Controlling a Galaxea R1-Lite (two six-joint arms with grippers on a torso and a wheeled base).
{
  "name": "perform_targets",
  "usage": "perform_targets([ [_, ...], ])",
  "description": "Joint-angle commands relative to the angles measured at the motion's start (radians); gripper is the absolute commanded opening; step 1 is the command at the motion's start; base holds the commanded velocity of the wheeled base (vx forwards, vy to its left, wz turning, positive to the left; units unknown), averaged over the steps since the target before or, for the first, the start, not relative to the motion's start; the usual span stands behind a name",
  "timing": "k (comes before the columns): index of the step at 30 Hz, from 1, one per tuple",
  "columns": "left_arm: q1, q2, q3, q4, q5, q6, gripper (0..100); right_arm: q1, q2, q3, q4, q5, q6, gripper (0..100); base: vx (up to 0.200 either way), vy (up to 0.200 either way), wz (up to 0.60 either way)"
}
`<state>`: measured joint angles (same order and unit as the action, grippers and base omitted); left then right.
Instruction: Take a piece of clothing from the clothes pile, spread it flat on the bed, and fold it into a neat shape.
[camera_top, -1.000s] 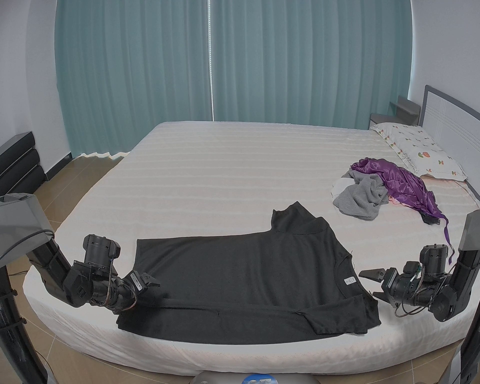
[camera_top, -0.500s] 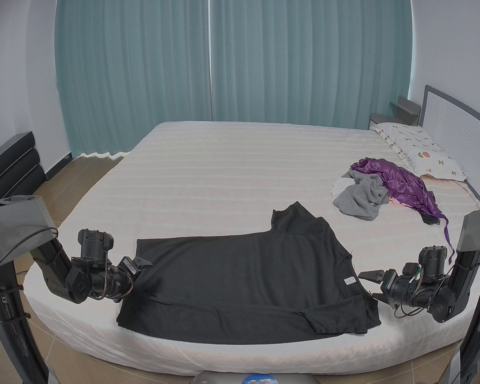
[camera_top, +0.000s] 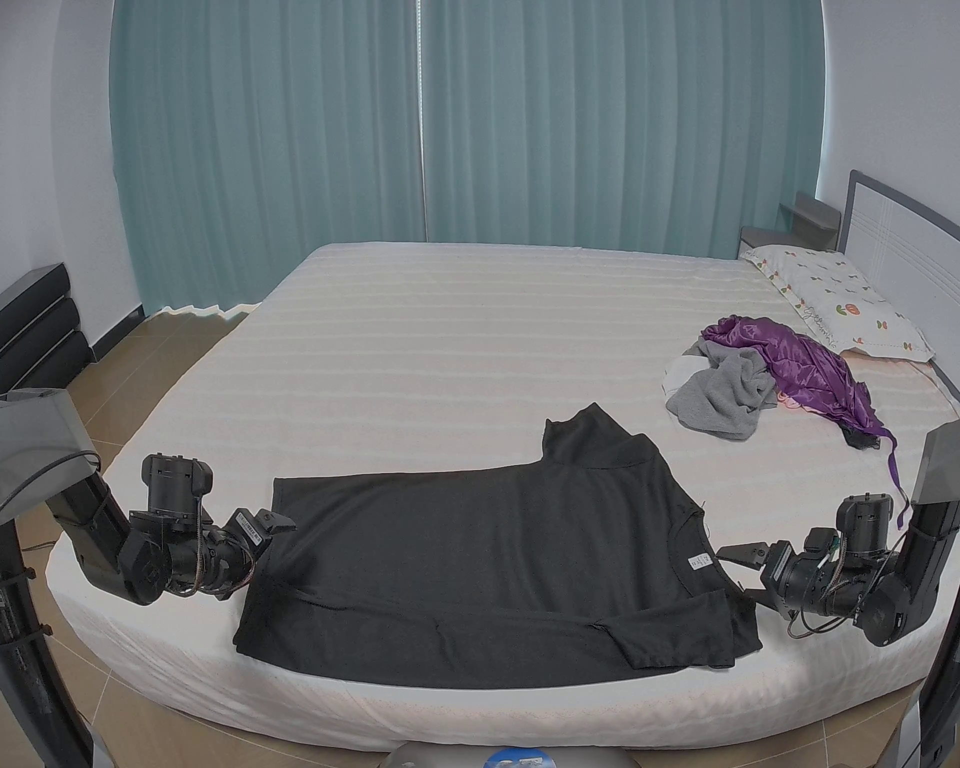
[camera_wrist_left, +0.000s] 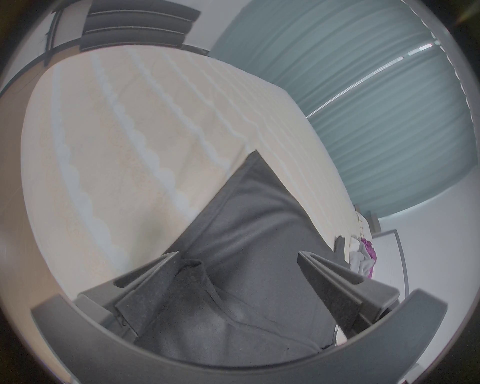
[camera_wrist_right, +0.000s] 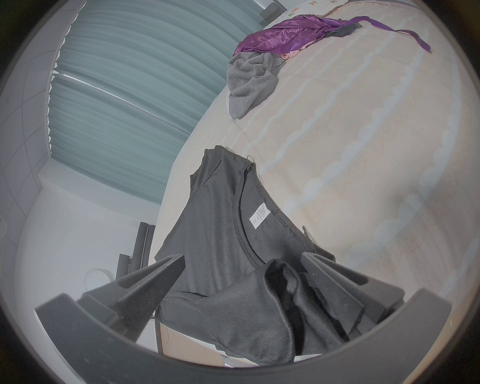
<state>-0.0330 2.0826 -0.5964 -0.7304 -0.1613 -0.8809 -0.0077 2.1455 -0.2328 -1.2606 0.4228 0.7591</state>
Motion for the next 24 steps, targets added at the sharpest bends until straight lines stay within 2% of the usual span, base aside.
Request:
perform_targets([
  [1, 0.004, -0.019, 0.004, -0.014, -0.029, 0.04, 100, 0.0, 0.002, 0.0, 0.0, 0.001, 0.0, 100, 0.0, 0.0, 0.0],
  [9, -0.002, 0.019, 0.013, -0.018, -0.032, 0.175, 100, 0.0, 0.004, -0.002, 0.0, 0.001, 0.0, 100, 0.0, 0.0, 0.0],
  [24, -0.03, 0.068, 0.01, -0.02, 0.026, 0.192, 100, 0.0, 0.004, 0.001, 0.0, 0.001, -0.009, 100, 0.0, 0.0, 0.0],
])
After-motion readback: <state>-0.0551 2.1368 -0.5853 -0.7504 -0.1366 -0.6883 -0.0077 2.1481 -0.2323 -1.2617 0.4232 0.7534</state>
